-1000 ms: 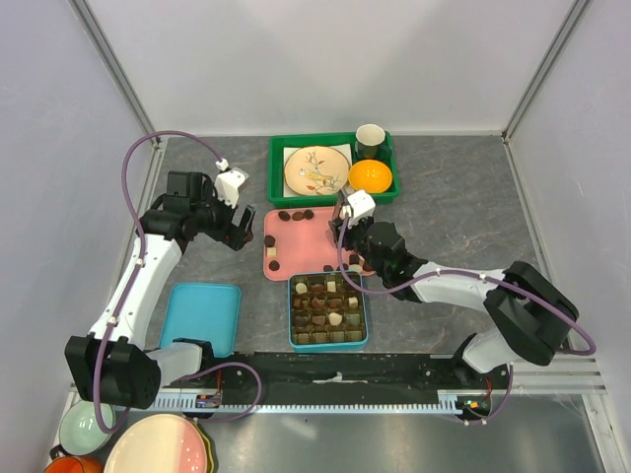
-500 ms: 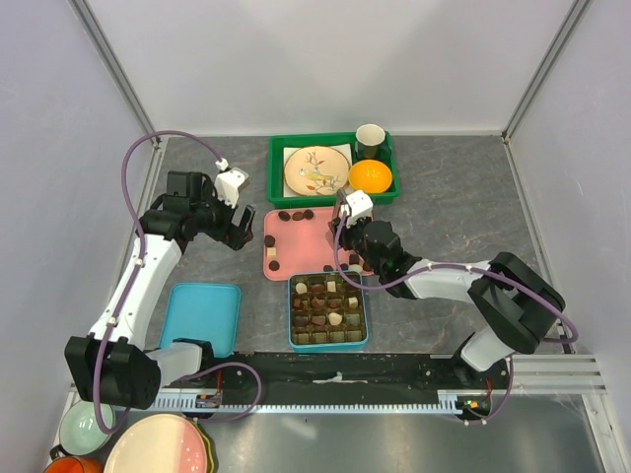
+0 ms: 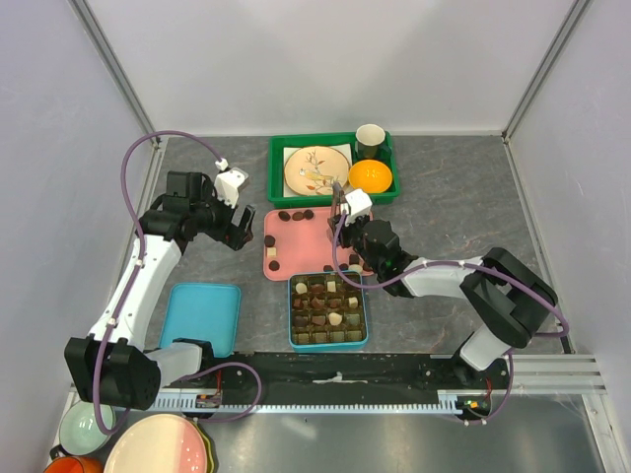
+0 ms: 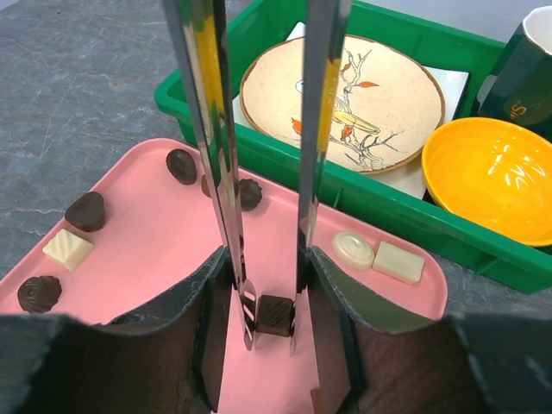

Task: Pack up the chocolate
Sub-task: Pick up the fake chocolate from the plate.

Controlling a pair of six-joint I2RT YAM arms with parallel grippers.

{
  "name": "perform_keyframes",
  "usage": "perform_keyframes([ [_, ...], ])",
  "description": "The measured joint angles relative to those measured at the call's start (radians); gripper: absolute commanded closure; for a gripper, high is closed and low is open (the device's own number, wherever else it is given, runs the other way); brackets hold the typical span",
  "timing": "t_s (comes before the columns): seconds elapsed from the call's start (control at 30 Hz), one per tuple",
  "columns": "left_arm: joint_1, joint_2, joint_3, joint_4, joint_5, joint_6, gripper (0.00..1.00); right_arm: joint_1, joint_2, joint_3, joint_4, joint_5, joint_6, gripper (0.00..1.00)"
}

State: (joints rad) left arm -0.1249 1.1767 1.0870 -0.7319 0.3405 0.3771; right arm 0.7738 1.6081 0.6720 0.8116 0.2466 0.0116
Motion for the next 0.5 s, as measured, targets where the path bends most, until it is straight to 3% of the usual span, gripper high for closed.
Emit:
perform_keyframes([
  [0.33,0.0,-0.009,0.0,0.0,0.0,0.0,0.01,0.0,0.002,0.0,0.02,-0.015,-0.009,0.64],
  [0.5,0.0,-0.016,0.0,0.0,-0.001,0.0,0.01,0.0,-0.103,-0.002,-0.037,-0.048,-0.027,0.68],
])
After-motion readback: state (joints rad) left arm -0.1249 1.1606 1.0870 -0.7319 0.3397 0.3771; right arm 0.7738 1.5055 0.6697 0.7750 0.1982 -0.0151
